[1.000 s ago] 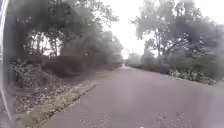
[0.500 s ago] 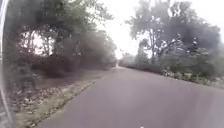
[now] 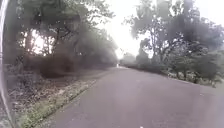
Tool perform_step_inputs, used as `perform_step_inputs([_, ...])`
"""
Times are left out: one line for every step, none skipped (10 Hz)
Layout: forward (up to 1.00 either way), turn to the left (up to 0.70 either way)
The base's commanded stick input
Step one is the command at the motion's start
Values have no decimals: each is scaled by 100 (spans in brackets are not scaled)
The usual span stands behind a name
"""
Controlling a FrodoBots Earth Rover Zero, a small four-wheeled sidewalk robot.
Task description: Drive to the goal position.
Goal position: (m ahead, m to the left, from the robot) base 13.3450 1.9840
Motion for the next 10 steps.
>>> perform_step_inputs([70,1])
perform_step_inputs([70,1])
perform_step_inputs([70,1])
perform_step_inputs([70,1])
perform_step_inputs([70,1])
perform_step_inputs([70,1])
perform_step_inputs([70,1])
perform_step_inputs([70,1])
perform_step_inputs([70,1])
perform_step_inputs([70,1])
